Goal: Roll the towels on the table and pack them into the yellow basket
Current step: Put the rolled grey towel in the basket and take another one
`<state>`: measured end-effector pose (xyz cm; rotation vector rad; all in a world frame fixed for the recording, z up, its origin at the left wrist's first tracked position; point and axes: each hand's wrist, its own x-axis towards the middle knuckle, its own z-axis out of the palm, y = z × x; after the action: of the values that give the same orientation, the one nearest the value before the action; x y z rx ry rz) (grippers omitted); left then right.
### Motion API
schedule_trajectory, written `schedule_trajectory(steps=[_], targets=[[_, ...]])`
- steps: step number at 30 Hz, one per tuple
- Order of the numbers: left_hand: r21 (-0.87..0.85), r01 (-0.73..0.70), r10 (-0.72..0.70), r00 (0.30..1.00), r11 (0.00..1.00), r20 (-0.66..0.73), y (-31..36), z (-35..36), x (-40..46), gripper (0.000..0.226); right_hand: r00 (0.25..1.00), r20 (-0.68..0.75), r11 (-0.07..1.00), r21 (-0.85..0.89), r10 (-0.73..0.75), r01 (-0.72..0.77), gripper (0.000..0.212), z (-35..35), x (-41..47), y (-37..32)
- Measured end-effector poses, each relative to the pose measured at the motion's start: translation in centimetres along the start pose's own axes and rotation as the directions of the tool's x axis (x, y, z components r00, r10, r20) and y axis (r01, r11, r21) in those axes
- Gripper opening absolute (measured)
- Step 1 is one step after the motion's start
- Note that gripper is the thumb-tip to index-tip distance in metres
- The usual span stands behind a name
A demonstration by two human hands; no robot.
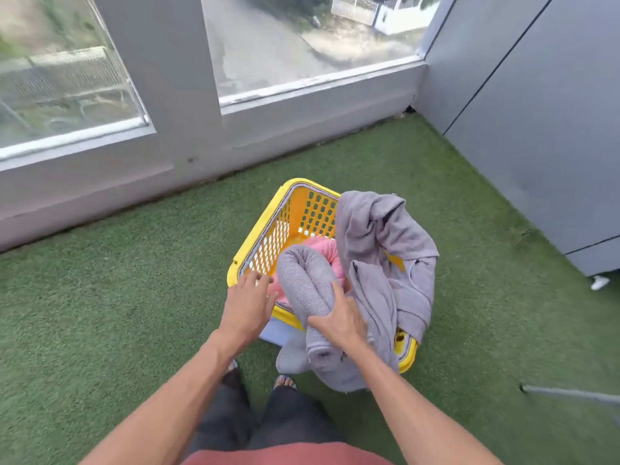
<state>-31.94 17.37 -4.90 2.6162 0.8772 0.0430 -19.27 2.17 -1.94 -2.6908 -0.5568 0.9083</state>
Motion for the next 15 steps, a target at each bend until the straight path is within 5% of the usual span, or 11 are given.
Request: schedule_trajectory(steps=[15], targets=[[0.144,-0.226,0.205,0.968,0.963,0.146,-7.9,7.7,18.7,0.068,0.982,-0.064,0.972,-0.147,0.177,-0.185,0.113,9.8,17.5,-3.5]])
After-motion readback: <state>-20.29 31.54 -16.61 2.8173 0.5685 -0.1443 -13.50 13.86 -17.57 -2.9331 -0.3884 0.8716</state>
